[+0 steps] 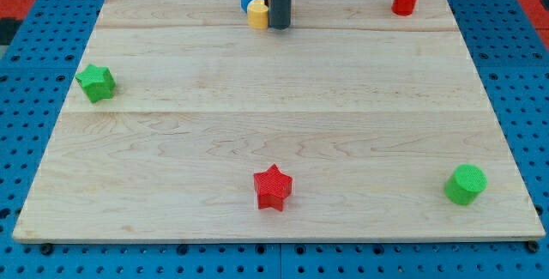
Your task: Move your arm towards the green star
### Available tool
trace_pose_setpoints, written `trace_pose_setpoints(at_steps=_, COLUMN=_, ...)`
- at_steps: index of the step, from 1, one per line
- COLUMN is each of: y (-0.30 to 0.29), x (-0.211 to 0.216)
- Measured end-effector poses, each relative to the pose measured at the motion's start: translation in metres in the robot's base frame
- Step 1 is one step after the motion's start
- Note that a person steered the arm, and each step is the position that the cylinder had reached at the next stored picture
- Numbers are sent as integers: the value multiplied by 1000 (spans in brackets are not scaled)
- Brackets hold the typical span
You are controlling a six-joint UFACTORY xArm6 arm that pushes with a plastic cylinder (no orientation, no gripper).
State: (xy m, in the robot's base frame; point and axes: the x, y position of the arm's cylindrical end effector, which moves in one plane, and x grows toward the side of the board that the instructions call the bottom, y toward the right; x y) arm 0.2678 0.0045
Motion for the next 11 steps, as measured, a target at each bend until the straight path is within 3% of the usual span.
trace_pose_setpoints(at_steps=3, y=-9, x=18)
trace_pose_setpoints(at_steps=4, y=-66, x=69)
trace_pose_setpoints(at_steps=6, y=-215, x=52)
trace_pose_setpoints(at_steps=7, y=-252, x=52)
trace_pose_setpoints(at_steps=8, y=-267, x=56)
trace_pose_setpoints(at_steps=10, y=-291, x=112)
trace_pose_setpoints(at_steps=11, y=-259, x=141)
